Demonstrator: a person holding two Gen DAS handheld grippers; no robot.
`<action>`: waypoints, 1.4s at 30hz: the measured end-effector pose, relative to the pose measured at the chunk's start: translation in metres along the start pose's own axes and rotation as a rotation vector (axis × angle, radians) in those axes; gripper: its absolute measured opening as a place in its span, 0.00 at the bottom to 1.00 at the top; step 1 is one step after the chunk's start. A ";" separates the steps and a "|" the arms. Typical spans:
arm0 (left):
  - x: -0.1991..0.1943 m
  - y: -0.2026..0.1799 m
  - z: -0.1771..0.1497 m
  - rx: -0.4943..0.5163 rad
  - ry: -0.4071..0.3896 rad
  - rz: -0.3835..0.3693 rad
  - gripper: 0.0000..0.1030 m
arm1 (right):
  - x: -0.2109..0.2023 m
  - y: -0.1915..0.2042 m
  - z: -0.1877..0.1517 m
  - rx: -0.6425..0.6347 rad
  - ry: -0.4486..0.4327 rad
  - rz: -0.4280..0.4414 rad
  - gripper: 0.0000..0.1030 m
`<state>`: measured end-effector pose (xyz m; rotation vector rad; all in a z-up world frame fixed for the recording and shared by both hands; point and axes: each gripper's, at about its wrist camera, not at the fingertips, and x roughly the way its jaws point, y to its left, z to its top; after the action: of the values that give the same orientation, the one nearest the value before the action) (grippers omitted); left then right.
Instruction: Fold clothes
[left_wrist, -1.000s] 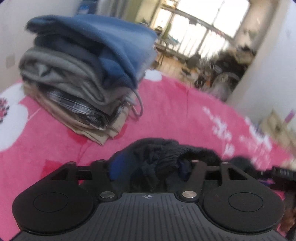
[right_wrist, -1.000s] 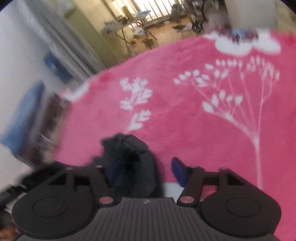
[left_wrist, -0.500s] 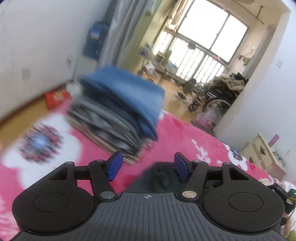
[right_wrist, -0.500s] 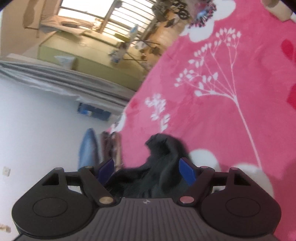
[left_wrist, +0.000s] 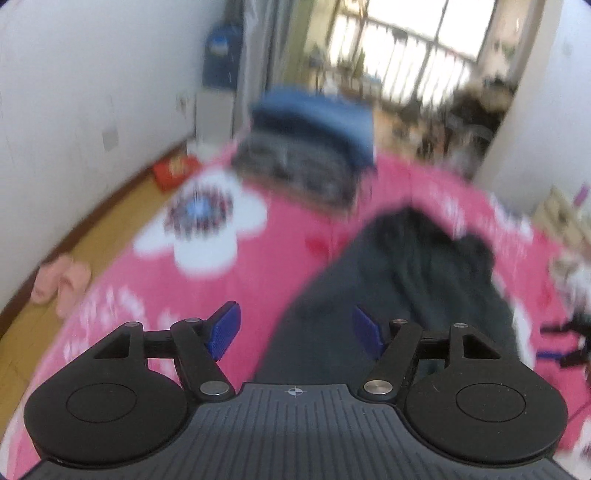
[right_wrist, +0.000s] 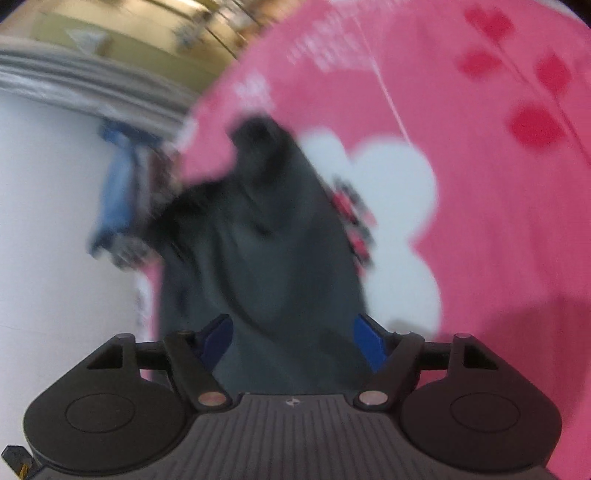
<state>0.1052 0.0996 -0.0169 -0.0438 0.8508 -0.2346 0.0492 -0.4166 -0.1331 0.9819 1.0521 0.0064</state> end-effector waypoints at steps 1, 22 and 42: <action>0.006 -0.003 -0.011 0.019 0.024 0.012 0.66 | 0.007 -0.003 -0.006 0.008 0.020 -0.025 0.72; 0.060 0.010 -0.072 0.083 0.135 -0.001 0.65 | -0.006 0.089 -0.025 -0.363 -0.210 -0.134 0.24; 0.108 0.028 -0.075 0.163 0.212 -0.088 0.65 | 0.248 0.225 0.058 -1.195 -0.085 -0.277 0.57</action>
<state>0.1235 0.1068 -0.1500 0.0978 1.0394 -0.3951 0.3203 -0.2129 -0.1516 -0.2426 0.8744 0.3256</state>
